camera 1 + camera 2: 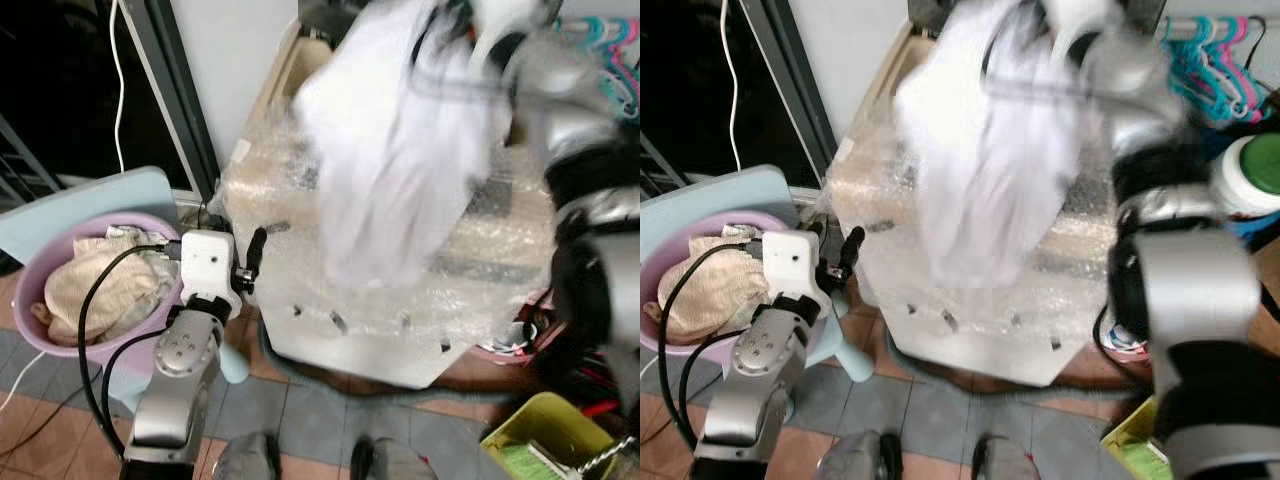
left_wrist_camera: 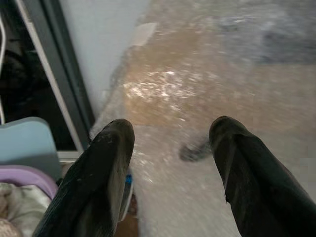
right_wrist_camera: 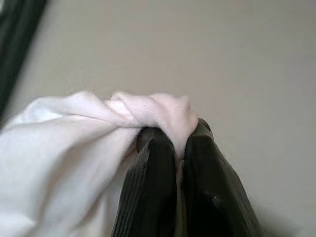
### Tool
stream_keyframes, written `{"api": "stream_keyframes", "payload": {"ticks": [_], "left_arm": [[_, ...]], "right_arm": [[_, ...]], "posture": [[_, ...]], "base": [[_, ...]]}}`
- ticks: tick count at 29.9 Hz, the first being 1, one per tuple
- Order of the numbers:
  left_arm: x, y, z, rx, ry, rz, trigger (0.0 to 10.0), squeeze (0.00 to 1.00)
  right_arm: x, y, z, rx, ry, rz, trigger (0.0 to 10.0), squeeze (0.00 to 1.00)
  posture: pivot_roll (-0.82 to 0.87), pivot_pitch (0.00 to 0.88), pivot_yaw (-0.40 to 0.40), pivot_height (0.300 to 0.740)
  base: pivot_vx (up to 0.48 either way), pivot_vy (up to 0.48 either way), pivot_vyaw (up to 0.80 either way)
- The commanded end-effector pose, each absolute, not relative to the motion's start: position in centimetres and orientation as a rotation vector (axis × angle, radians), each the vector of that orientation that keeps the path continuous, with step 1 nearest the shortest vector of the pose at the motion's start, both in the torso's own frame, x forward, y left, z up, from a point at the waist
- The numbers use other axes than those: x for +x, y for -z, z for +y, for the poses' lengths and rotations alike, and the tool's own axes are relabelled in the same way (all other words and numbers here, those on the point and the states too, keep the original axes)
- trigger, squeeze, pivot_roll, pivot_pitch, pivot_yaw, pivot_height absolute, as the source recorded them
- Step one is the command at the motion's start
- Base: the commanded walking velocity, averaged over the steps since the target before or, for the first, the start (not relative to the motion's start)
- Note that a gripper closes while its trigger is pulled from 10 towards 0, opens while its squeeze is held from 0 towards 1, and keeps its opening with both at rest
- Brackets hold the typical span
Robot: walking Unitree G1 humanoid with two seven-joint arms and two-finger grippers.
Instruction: Clothes washing
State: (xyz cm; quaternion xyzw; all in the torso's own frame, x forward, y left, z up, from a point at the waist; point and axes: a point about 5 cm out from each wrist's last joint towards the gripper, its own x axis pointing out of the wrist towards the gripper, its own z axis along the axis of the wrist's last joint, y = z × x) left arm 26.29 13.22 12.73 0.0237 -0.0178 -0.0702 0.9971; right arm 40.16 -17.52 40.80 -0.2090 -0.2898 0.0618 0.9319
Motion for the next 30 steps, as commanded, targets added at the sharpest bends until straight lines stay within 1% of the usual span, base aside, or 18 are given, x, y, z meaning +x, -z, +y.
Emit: {"api": "stream_keyframes", "payload": {"ticks": [1, 3, 4, 6, 7, 8, 9, 10, 12, 13, 17, 20, 24, 25, 26, 27, 29, 30], "left_arm": [[26.3, -12.6, 13.5, 0.062, 0.106, -0.032, 10.0, 0.00], [26.3, -12.5, 13.6, 0.064, 0.094, -0.030, 10.0, 0.00], [26.3, -12.5, 13.7, 0.064, 0.086, -0.029, 10.0, 0.00], [26.5, -12.5, 13.8, 0.065, 0.060, -0.030, 10.0, 0.00], [26.5, -12.5, 13.8, 0.066, 0.059, -0.031, 10.0, 0.00], [26.5, -12.5, 13.8, 0.067, 0.059, -0.030, 10.0, 0.00], [26.5, -12.5, 13.8, 0.067, 0.059, -0.030, 10.0, 0.00], [26.5, -12.5, 13.8, 0.067, 0.059, -0.030, 10.0, 0.00], [26.6, -12.5, 13.8, 0.067, 0.060, -0.029, 10.0, 0.00], [26.6, -12.4, 13.7, 0.067, 0.066, -0.029, 10.0, 0.00], [26.7, -12.4, 13.5, 0.070, 0.070, -0.029, 10.0, 0.00], [26.8, -12.3, 13.5, 0.068, 0.071, -0.028, 10.0, 0.00], [26.8, -12.2, 13.4, 0.068, 0.066, -0.026, 10.0, 0.00], [27.0, -12.3, 13.5, 0.065, 0.038, -0.028, 10.0, 0.00], [27.2, -12.4, 13.8, 0.065, -0.028, -0.026, 10.0, 0.00], [27.3, -12.3, 13.9, 0.068, -0.051, -0.021, 10.0, 0.00], [27.4, -12.2, 14.1, 0.074, -0.066, -0.014, 10.0, 0.00], [27.4, -12.1, 14.1, 0.056, -0.048, -0.013, 10.0, 0.00]], "right_arm": [[39.6, -41.7, -18.0, -0.393, -0.080, -0.682, 0.0, 0.00], [39.9, -40.8, -17.6, -0.424, -0.099, -0.670, 0.0, 0.00], [40.2, -39.6, -17.3, -0.453, -0.129, -0.640, 0.0, 0.00], [41.1, -33.6, -16.4, -0.495, -0.229, -0.487, 9.3, 0.00], [41.2, -32.7, -16.3, -0.498, -0.244, -0.466, 9.3, 0.00], [41.2, -31.5, -16.2, -0.479, -0.269, -0.444, 10.0, 0.45], [41.1, -30.6, -16.2, -0.464, -0.285, -0.433, 10.0, 0.45], [41.0, -29.8, -16.1, -0.446, -0.305, -0.424, 10.0, 1.00], [40.5, -27.9, -15.8, -0.411, -0.363, -0.401, 10.0, 1.00], [39.8, -26.1, -16.1, -0.385, -0.366, -0.388, 10.0, 1.00], [38.6, -24.6, -16.6, -0.317, -0.369, -0.377, 10.0, 1.00], [36.7, -22.7, -16.9, -0.236, -0.432, -0.347, 10.0, 1.00], [35.7, -21.6, -17.1, -0.209, -0.411, -0.327, 10.0, 1.00], [35.2, -21.5, -16.9, -0.235, -0.404, -0.339, 10.0, 1.00], [34.4, -21.2, -16.3, -0.278, -0.394, -0.363, 10.0, 1.00], [34.1, -21.1, -16.0, -0.279, -0.389, -0.372, 10.0, 1.00], [33.5, -21.0, -15.7, -0.260, -0.378, -0.367, 10.0, 1.00], [32.7, -20.7, -15.2, -0.245, -0.350, -0.367, 10.0, 1.00]], "posture": [[0.01, 0.067, 0.000, 0.740], [0.01, 0.067, -0.001, 0.740], [0.01, 0.067, -0.001, 0.740], [0.01, 0.068, 0.001, 0.740], [0.01, 0.068, 0.001, 0.740], [0.01, 0.068, 0.001, 0.740], [0.01, 0.068, 0.001, 0.740], [0.01, 0.068, 0.010, 0.740], [0.00, 0.068, 0.013, 0.740], [0.00, 0.066, 0.016, 0.740], [0.00, 0.062, 0.016, 0.740], [-0.01, 0.056, 0.019, 0.740], [-0.02, 0.047, 0.024, 0.740], [-0.02, 0.047, 0.024, 0.740], [-0.02, 0.043, 0.025, 0.740], [-0.02, 0.043, 0.025, 0.740], [-0.02, 0.044, 0.029, 0.740], [-0.02, 0.043, 0.032, 0.740]], "base": [[0.000, 0.000, 0.00], [0.000, 0.000, 0.00], [0.000, 0.000, 0.00], [0.000, 0.000, 0.00], [0.000, 0.000, 0.00], [0.000, 0.000, 0.00], [0.000, 0.000, 0.00], [0.000, 0.000, 0.00], [0.000, 0.000, 0.00], [0.000, 0.000, 0.00], [0.000, 0.000, 0.00], [0.000, 0.000, 0.00], [0.000, 0.000, 0.00], [0.000, 0.000, 0.00], [0.000, 0.000, 0.00], [0.000, 0.000, 0.00], [0.000, 0.000, 0.00], [0.000, 0.000, 0.00]]}}
